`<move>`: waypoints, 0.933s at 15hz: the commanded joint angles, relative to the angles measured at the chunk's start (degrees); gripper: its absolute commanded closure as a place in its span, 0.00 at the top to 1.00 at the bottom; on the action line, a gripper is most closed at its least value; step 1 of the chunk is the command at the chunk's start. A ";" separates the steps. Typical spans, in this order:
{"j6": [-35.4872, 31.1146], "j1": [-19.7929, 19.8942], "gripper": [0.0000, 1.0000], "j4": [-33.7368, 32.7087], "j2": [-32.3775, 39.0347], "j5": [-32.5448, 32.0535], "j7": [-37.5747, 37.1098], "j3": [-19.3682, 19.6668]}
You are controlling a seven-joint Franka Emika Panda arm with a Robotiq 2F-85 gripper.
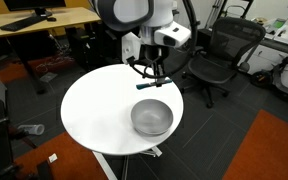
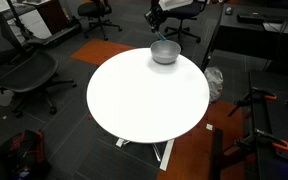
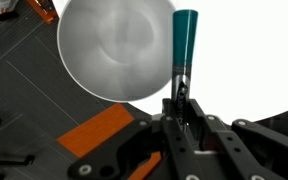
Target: Remove the marker from the bowl and put it on the table
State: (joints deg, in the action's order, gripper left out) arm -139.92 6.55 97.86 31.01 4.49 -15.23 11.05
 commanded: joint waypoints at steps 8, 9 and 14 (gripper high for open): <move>-3.08 -10.19 0.05 12.79 -8.57 -6.51 -11.02 -0.95; -3.68 -11.02 0.05 13.20 -8.36 -6.85 -12.14 -1.04; -5.96 -13.58 0.05 14.81 -6.68 -6.40 -14.87 -2.43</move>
State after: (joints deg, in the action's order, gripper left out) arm -143.25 -6.01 110.45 24.73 -1.02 -27.55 9.22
